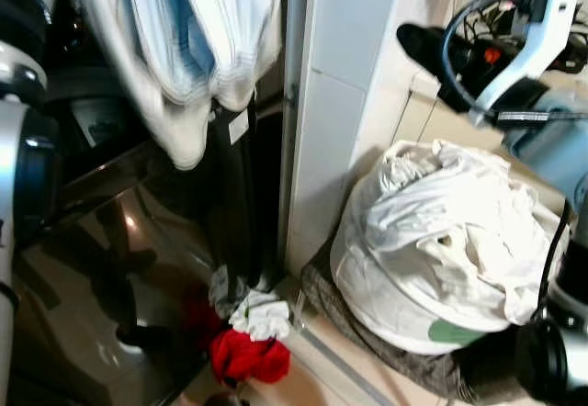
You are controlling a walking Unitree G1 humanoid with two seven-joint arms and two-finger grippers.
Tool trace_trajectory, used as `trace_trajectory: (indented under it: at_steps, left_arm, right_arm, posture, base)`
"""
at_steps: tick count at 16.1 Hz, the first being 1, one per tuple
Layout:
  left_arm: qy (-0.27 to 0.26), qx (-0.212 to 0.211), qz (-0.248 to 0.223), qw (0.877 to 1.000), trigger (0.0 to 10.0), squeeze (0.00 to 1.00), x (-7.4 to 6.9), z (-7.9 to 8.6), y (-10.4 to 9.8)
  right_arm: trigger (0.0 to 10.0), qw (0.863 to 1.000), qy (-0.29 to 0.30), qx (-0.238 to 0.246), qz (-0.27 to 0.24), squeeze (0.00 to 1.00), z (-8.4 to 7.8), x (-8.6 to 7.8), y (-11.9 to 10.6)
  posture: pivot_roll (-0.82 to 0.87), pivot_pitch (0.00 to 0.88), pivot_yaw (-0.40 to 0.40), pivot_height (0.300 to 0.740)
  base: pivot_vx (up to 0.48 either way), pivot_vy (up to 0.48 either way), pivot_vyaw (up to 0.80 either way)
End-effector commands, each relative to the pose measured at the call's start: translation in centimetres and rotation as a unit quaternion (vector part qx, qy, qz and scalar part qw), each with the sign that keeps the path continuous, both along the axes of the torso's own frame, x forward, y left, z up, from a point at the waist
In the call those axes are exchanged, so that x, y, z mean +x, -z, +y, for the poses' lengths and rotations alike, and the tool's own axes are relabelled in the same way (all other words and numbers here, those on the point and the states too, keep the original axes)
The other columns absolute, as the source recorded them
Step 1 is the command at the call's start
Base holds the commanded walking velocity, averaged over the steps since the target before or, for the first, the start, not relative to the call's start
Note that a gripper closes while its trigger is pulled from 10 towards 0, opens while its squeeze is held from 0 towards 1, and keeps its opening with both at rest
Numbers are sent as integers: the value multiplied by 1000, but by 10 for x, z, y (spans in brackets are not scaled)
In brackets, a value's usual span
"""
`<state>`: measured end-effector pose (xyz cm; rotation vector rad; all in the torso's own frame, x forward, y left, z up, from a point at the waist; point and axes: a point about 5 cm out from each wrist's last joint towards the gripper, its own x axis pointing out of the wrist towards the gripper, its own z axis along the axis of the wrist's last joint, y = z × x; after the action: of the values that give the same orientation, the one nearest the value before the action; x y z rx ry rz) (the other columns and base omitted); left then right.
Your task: Clothes washing
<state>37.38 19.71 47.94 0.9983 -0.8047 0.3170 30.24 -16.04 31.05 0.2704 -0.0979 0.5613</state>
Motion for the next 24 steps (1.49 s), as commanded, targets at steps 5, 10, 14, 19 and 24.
trace_trajectory:
  at_steps: [5, 10, 14, 19, 24]
  left_arm:
    - [-111, 13, 268, 957, 0, 0, 39, 40, 119]
    - [306, -123, 476, 816, 0, 0, 38, -24, 122]
    - [272, -69, 501, 819, 0, 0, 34, -16, 110]
    - [-219, 126, 76, 964, 0, 0, -8, 43, -17]
    - [-251, 172, -62, 950, 0, 0, -18, 41, -25]
  right_arm:
    - [10000, 999, -19, -41, 8, 0, 11, -8, 12]
    - [10000, 994, -87, -62, -9, 0, 22, -20, 10]
    - [10000, 993, -97, -70, -15, 0, 22, -24, 9]
    - [10000, 993, -90, -69, -18, 0, 21, -25, 9]
    - [10000, 995, -70, -61, -21, 0, 16, -23, 9]
  posture:
    - [-56, 0, 4, 740]
    - [-50, 0, -8, 740]
    - [-48, 0, -9, 740]
    - [-52, 0, 10, 740]
    - [-53, 0, 11, 740]
  base:
    - [0, 0, 0]
    - [0, 0, 0]
    - [0, 0, 0]
    - [0, 0, 0]
    - [0, 0, 0]
